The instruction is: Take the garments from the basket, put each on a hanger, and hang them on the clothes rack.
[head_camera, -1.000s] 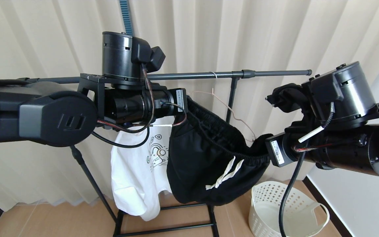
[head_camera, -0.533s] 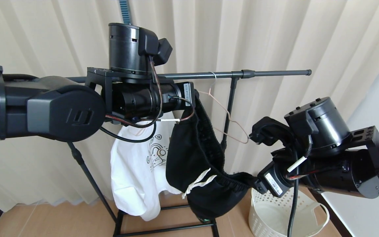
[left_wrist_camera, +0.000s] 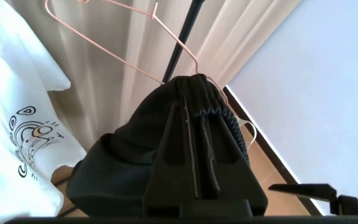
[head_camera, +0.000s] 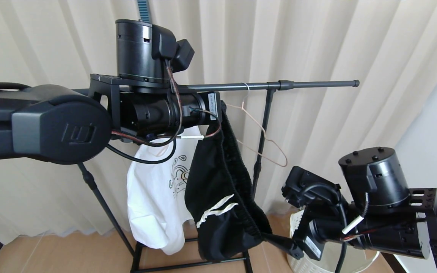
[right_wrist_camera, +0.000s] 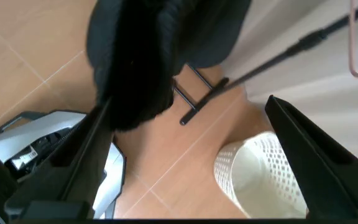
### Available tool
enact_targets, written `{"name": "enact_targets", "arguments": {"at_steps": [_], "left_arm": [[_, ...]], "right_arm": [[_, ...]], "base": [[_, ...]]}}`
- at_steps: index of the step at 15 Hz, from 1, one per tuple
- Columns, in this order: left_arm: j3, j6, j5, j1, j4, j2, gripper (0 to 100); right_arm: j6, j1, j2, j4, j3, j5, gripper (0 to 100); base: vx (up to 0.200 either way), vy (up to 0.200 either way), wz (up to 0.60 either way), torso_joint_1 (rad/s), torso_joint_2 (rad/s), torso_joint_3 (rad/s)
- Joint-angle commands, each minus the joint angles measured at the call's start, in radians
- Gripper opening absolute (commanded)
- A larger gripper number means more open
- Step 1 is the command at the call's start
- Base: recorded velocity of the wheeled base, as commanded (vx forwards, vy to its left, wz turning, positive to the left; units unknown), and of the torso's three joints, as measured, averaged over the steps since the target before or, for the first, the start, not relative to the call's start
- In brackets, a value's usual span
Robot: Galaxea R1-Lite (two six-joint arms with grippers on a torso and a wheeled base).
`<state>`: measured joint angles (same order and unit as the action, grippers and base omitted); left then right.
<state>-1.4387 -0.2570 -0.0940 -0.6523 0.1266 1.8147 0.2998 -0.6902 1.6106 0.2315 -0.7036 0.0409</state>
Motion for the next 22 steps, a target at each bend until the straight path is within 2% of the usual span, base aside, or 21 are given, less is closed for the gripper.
{"name": "enact_targets", "arguments": {"at_steps": [1,4,5,10,11,13,18,22], "left_arm": [[0.011,0.001,-0.006,0.000,0.002,-0.014,0],[0.034,0.007,-0.007,-0.007,0.004,-0.025,0],[0.041,0.007,-0.007,-0.010,0.004,-0.031,0],[0.066,0.021,-0.006,-0.026,0.005,-0.049,0],[0.069,0.022,-0.006,-0.030,0.005,-0.049,0],[0.075,0.022,-0.006,-0.036,0.005,-0.049,0],[0.087,0.022,-0.007,-0.043,0.008,-0.049,0],[0.090,0.022,-0.007,-0.043,0.008,-0.049,0]], "right_arm": [[0.030,0.020,-0.020,0.081,0.064,0.062,100],[-0.018,0.021,0.002,0.144,0.052,0.068,100],[-0.088,0.021,0.025,0.181,0.033,0.063,100],[-0.192,0.026,0.089,0.293,0.003,0.037,100],[-0.237,0.026,0.109,0.322,-0.010,0.028,100],[-0.304,0.020,0.126,0.331,-0.040,-0.003,100],[-0.481,-0.029,0.129,0.339,-0.100,-0.018,100],[-0.501,-0.034,0.129,0.378,-0.093,-0.027,100]], "base": [[0.000,0.000,0.00,0.000,0.00,0.000],[0.000,0.000,0.00,0.000,0.00,0.000],[0.000,0.000,0.00,0.000,0.00,0.000],[0.000,0.000,0.00,0.000,0.00,0.000],[0.000,0.000,0.00,0.000,0.00,0.000],[0.000,0.000,0.00,0.000,0.00,0.000],[0.000,0.000,0.00,0.000,0.00,0.000],[0.000,0.000,0.00,0.000,0.00,0.000]]}}
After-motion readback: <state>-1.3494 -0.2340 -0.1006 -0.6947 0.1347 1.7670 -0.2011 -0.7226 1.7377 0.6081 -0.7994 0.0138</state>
